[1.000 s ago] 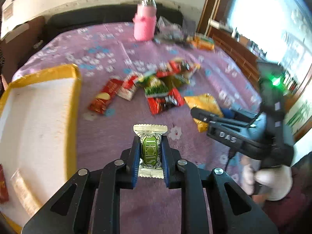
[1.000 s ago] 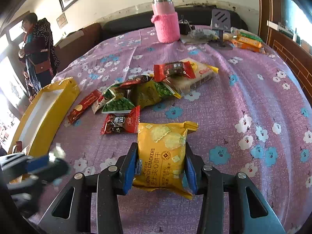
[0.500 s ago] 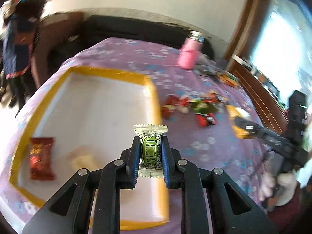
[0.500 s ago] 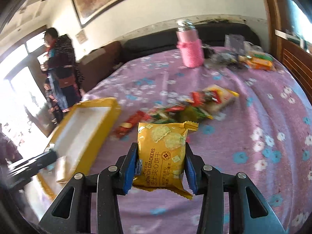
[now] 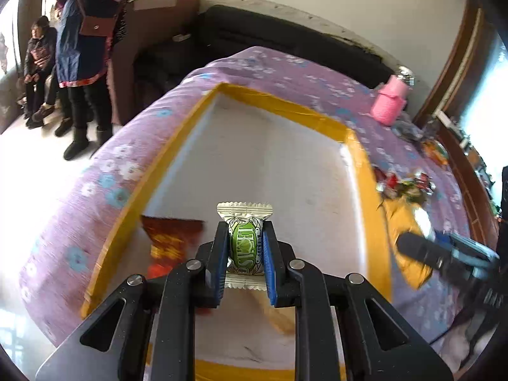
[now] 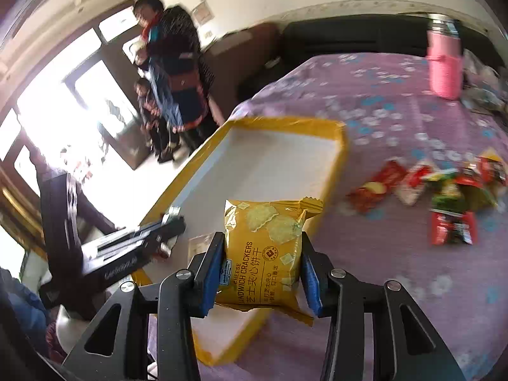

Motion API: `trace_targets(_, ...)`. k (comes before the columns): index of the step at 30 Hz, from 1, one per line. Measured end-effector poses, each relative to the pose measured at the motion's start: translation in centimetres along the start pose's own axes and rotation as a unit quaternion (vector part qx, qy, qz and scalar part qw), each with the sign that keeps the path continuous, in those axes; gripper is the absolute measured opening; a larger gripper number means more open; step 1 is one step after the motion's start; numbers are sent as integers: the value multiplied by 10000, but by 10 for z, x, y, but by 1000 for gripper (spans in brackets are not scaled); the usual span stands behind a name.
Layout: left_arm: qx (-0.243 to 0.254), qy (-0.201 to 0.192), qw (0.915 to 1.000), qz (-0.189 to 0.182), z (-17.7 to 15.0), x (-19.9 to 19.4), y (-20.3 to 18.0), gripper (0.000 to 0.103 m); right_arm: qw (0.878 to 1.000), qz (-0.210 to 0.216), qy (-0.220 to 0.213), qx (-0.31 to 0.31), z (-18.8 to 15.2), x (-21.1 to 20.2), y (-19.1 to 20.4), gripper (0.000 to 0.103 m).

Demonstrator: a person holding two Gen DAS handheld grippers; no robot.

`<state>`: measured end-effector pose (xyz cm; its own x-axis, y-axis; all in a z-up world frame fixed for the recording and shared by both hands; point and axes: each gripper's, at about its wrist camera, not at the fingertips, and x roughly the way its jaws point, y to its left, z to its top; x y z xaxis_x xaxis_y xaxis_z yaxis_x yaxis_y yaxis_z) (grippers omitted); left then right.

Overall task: Organize snacks
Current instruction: 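Carry both snacks over the tray and open both tools to release them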

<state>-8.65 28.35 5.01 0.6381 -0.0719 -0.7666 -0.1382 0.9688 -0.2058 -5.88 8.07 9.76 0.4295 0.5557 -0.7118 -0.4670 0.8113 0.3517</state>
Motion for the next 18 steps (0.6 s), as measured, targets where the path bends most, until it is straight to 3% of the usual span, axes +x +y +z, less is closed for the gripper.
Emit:
trace_targets(8,-140,156,9998,70,7,15,24,19,9981,-34,570,-235,-8,57,30,44)
trace_targets(12,-216,154,9996,-42,11,17,25,21,9977,-73,623,-250,-11,66,35,46)
trace_targets(14,-284,182,9994,-89,14,19,27,27,9980,-100,580,-217,-10,66,36,47)
trace_targets(16,-370,191,9990,-183,17,19,28,30,9984,-86,515,-208,-9,65,38,54)
trace_targets(18,-424,166,9987,-237,19,16,27,32,9986,-47,459,-252,-9,62,39,55)
